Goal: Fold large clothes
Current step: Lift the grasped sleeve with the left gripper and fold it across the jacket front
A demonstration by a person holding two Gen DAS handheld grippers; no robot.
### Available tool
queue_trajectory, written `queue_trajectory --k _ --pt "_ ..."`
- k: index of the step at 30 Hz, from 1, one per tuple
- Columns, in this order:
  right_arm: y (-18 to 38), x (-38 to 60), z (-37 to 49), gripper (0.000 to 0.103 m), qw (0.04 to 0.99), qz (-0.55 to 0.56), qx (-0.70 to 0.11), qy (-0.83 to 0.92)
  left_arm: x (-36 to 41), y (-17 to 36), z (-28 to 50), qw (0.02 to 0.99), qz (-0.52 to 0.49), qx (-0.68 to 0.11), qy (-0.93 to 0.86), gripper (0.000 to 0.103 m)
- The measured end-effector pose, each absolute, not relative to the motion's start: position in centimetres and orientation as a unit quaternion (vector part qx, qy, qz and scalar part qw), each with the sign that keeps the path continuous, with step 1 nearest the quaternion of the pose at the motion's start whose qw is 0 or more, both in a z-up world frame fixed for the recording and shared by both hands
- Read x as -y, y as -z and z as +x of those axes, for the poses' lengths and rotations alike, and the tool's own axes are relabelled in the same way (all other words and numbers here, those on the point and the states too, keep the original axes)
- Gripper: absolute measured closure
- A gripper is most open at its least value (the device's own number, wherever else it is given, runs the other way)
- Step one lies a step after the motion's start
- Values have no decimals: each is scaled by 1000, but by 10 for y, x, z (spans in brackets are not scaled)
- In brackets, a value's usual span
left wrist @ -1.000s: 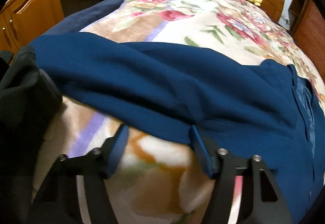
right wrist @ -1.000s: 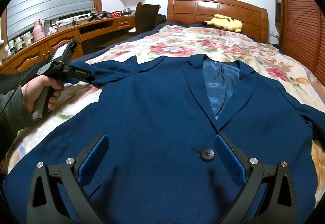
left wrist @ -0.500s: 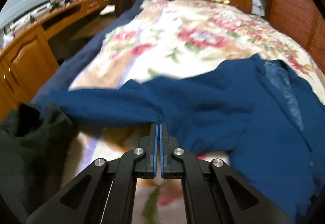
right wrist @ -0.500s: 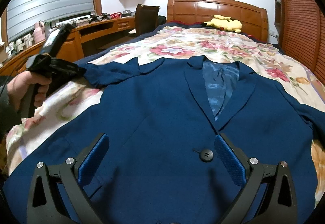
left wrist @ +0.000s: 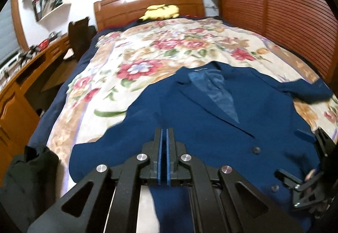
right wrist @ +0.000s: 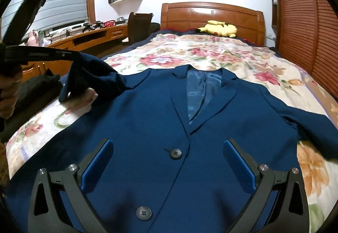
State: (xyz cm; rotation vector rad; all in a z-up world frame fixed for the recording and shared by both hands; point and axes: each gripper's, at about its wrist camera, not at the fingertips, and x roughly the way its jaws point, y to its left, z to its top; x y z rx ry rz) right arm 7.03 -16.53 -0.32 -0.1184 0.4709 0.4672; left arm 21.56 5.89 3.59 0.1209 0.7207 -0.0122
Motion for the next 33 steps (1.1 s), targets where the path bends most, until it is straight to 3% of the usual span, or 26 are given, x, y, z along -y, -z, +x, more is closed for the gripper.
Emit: queue_trajectory --k 2,5,7,33 --pt "4 164 64 0 944 -61 -230 -230 -54 -42 209 936 59 -346 10 81" --pt "5 163 60 0 943 -65 -230 -231 -54 -50 202 941 60 -333 17 37" --pt "3 164 61 0 943 -64 -229 -233 -59 -50 199 943 61 -327 11 21" --pt "7 157 67 0 934 -85 -241 -248 -250 100 220 883 -41 -438 -166 20"
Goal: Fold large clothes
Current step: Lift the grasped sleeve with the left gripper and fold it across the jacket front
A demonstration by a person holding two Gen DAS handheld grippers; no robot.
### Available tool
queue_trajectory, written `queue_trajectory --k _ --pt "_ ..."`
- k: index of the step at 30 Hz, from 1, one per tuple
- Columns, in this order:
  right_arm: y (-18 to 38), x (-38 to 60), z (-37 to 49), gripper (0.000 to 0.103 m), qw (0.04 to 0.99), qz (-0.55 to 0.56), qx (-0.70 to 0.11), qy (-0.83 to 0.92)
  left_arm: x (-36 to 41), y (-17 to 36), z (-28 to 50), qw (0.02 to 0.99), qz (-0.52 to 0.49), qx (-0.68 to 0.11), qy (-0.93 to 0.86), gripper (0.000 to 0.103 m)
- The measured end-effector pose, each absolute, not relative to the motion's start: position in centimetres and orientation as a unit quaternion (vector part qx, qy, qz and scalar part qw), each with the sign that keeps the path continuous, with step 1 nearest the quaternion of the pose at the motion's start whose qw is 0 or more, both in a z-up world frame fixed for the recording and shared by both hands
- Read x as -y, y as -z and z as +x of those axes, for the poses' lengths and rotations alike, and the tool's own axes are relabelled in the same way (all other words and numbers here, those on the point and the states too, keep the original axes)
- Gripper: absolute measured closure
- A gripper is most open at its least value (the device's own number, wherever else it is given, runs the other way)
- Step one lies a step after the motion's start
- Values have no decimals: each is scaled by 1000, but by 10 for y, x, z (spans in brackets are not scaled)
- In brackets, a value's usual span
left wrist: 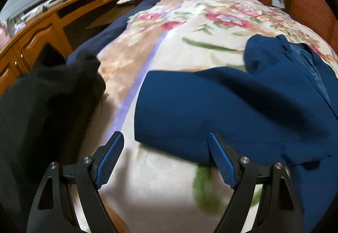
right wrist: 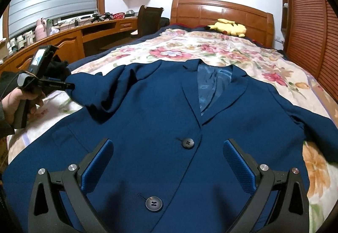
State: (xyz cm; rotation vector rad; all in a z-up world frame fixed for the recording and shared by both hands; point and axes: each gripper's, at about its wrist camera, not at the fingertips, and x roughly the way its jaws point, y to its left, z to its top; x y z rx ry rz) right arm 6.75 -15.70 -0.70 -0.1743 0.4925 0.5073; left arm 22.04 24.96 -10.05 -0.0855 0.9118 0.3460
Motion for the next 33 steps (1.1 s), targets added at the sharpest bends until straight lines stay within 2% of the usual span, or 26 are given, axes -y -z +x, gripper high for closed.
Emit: queue_trajectory --k 6,7,8,9,10,11,12,15,24,33 --pt "8 154 69 0 933 -92 -244 -249 -256 114 227 872 -70 -460 -150 20" --pt "8 154 69 0 933 -93 -244 -249 -255 114 228 873 -71 -460 -147 25" --pt "8 154 68 0 933 -93 -243 -249 -253 113 229 874 -77 -460 -132 32" --pt "8 155 68 0 933 -93 -243 -249 -252 112 229 875 -82 -461 -123 47" --pt "7 155 68 0 933 -93 -242 -250 -250 110 228 876 -82 -461 -119 66" --pt "7 156 68 0 933 -92 -242 -250 -246 106 228 877 -76 -459 -118 79" --pt "7 156 67 0 933 -91 -241 -251 -239 101 228 880 -70 -455 -111 84" --pt "4 159 67 0 933 -90 -238 -254 -213 75 225 899 -44 -425 -96 87" --pt "-7 188 61 0 946 -90 -216 -225 -102 -7 221 942 2 -335 6 88" --pt "-9 223 68 0 956 -67 -223 -180 -13 -32 210 945 15 -306 114 88"
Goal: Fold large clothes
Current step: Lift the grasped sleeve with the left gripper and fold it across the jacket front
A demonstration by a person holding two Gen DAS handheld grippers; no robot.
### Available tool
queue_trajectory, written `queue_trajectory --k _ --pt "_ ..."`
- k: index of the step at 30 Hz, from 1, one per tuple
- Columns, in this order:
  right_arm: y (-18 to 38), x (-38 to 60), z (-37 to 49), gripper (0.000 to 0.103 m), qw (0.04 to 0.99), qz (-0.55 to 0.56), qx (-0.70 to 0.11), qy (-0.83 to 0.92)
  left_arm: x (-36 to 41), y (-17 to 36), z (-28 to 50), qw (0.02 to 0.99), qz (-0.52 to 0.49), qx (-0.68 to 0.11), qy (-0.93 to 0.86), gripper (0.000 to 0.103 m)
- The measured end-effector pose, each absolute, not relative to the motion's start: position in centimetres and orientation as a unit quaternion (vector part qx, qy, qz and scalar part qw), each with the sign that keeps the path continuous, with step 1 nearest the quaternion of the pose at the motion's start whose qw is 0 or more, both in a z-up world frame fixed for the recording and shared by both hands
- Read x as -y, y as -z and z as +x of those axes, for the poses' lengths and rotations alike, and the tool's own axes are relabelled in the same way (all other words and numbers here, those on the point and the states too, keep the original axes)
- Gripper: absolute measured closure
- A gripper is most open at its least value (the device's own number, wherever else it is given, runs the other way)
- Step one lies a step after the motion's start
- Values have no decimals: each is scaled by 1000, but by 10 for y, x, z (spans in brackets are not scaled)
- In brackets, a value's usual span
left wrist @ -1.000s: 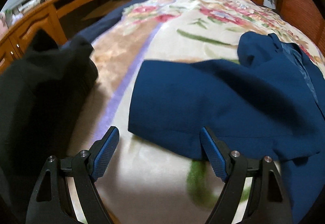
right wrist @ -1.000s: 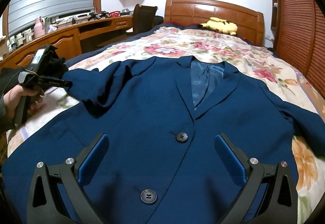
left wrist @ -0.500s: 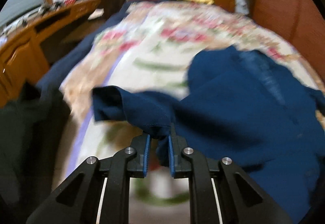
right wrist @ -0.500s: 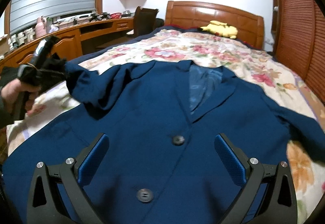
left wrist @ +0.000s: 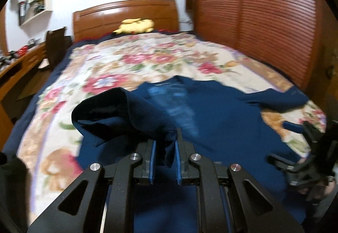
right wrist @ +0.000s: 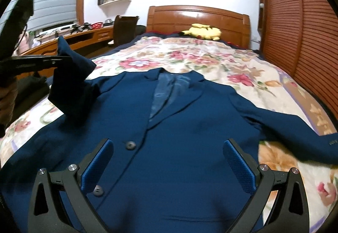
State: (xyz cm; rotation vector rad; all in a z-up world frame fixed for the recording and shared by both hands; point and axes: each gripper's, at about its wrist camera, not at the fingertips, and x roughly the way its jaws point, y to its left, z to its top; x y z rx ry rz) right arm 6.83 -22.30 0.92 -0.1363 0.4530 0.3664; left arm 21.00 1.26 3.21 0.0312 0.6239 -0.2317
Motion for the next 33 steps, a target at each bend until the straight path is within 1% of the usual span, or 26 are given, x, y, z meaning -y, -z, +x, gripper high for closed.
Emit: queue_trajectory --k 3,7,9,11,12,13,15,16,17,18,21,26,33 --pt "-10 226 69 0 957 -58 -225 -174 5 -29 201 941 10 -306 143 87" --pt "-10 224 70 0 955 -39 -231 -184 13 -16 196 939 14 -315 136 86" --pt "-10 223 72 0 954 -33 -233 -188 12 -7 193 938 17 -321 130 83" --pt "-9 223 74 0 954 -37 -233 -185 9 0 192 935 11 -329 128 78" --pt "-8 221 74 0 954 -37 -234 -185 7 3 190 934 10 -334 126 71" --pt "-8 222 77 0 953 -37 -235 -185 8 6 189 934 11 -335 124 58" --pt "-8 224 79 0 953 -37 -236 -187 7 7 182 937 12 -326 128 50" --pt "-9 223 79 0 953 -37 -236 -187 6 7 178 937 10 -325 131 40" --pt "-10 222 79 0 953 -38 -235 -187 2 6 174 937 3 -323 131 28" --pt "-10 222 80 0 953 -38 -235 -189 0 6 170 938 -1 -321 129 24" --pt "-11 218 83 0 951 -40 -236 -195 -6 8 158 941 -2 -315 122 23" --pt "-8 209 82 4 944 -54 -240 -220 -26 21 143 944 -20 -313 98 23" --pt "2 193 90 15 928 -62 -261 -260 -47 41 137 941 -26 -329 71 23"
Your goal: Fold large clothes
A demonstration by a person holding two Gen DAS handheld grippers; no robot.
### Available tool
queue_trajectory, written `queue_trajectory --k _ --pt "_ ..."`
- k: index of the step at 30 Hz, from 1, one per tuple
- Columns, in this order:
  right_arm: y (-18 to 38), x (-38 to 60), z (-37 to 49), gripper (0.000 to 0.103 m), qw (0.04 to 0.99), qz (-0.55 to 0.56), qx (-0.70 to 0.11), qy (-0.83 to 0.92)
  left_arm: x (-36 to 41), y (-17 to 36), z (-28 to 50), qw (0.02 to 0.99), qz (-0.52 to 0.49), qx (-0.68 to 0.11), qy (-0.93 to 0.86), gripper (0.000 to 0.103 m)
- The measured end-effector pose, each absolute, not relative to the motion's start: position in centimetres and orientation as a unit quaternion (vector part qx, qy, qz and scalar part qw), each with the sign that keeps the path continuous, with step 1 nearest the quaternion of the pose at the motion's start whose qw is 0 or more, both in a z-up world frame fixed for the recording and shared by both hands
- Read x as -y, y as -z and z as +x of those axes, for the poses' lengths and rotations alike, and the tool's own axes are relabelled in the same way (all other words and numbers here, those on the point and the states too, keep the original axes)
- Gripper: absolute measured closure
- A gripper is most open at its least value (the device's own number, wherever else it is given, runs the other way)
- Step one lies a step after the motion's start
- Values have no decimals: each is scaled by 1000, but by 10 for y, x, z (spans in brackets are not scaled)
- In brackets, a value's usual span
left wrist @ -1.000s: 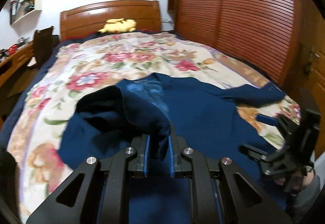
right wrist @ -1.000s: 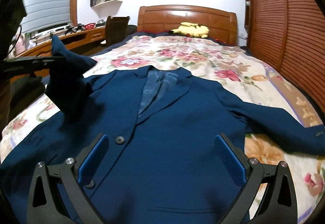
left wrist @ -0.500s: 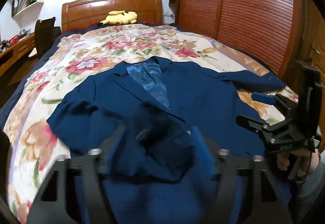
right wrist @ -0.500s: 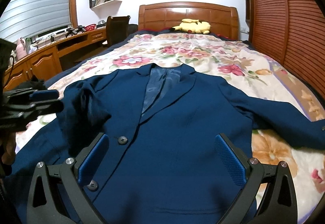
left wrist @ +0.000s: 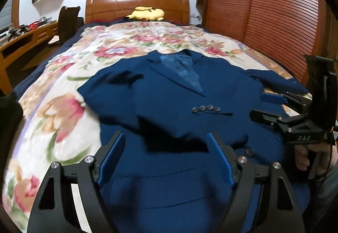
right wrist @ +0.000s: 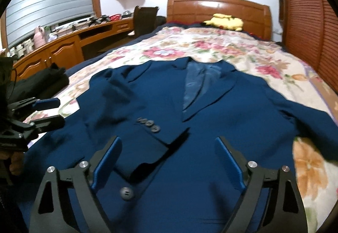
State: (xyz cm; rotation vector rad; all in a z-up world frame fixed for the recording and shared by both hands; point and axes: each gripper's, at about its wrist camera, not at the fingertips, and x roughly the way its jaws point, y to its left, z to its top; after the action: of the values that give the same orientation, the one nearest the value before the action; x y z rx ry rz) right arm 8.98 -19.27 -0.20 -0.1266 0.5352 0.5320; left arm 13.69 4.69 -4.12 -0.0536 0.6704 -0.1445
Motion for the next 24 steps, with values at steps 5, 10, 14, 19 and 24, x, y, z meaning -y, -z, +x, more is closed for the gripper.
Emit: queue_trajectory --k 5,10,14,19,24 --pt "10 176 100 31 906 -83 -292 -294 -61 47 133 940 -44 -332 68 23" --pt "25 165 112 36 889 -121 -320 -306 -69 50 127 941 -42 -330 67 23" --pt "30 163 120 46 880 -134 -335 -310 -74 51 124 942 -42 -327 62 23" --pt "30 159 123 84 869 -136 -348 -324 -76 53 123 941 -41 -331 65 23" --pt "21 162 120 98 882 -124 -332 -311 -76 50 120 943 -37 -324 67 23"
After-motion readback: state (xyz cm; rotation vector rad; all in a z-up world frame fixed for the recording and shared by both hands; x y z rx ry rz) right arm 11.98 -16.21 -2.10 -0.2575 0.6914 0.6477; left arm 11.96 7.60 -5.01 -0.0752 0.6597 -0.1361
